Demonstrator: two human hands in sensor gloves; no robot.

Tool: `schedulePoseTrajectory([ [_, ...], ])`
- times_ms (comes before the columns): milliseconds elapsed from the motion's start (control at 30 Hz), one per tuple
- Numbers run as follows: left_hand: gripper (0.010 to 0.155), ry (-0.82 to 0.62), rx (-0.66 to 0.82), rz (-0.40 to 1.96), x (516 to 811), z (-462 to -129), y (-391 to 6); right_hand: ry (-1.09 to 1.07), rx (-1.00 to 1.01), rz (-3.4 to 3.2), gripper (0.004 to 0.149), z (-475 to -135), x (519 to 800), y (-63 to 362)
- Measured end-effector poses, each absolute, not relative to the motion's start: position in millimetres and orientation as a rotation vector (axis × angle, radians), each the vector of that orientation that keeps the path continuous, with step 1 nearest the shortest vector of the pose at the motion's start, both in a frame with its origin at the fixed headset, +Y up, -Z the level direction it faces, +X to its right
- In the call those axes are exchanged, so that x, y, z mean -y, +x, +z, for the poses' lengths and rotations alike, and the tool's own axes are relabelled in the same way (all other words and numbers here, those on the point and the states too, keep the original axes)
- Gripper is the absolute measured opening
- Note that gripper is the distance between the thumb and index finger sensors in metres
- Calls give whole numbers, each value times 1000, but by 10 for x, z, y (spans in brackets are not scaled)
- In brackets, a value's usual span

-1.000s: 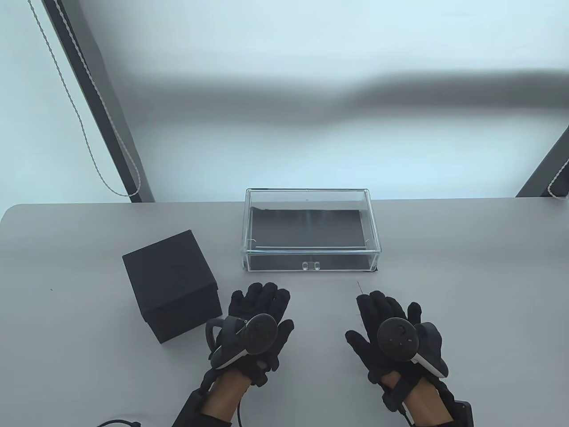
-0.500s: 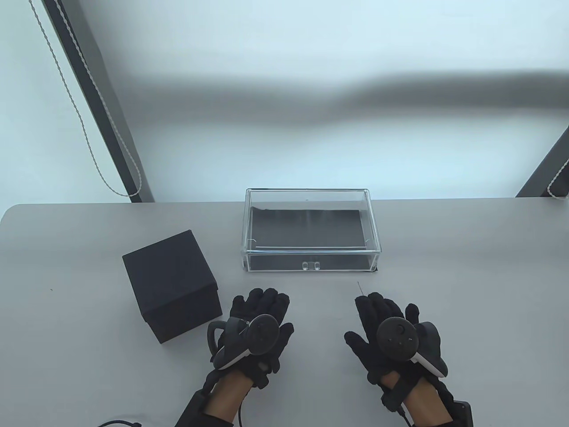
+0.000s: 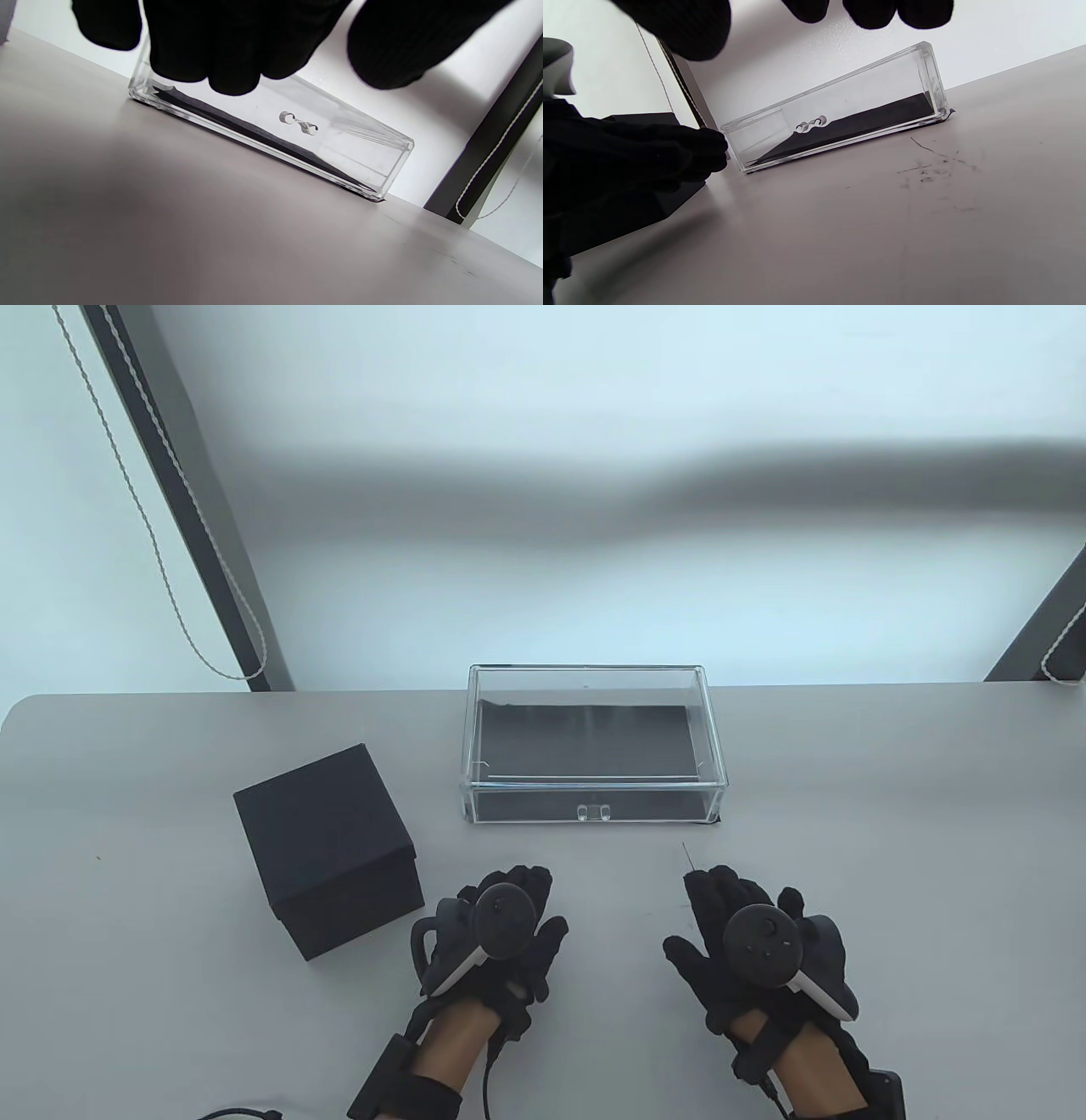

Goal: Pour number blocks into a drawer

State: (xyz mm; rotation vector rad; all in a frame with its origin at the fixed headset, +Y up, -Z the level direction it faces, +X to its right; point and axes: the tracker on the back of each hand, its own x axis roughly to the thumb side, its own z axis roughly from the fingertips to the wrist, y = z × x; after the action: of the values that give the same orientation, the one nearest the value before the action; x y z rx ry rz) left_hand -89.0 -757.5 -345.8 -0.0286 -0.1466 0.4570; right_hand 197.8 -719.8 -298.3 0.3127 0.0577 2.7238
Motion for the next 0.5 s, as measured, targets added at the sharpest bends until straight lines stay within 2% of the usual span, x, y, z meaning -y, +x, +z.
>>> schedulePoseTrajectory([
  [267,69,-77,13,529,7628,-3776,-854,323,-67,2713,81,-2978,7195,1970],
  [500,63,-119,-163,734,7628,-4050,-825,326,-85,2699,81,-2975,7191,1969],
])
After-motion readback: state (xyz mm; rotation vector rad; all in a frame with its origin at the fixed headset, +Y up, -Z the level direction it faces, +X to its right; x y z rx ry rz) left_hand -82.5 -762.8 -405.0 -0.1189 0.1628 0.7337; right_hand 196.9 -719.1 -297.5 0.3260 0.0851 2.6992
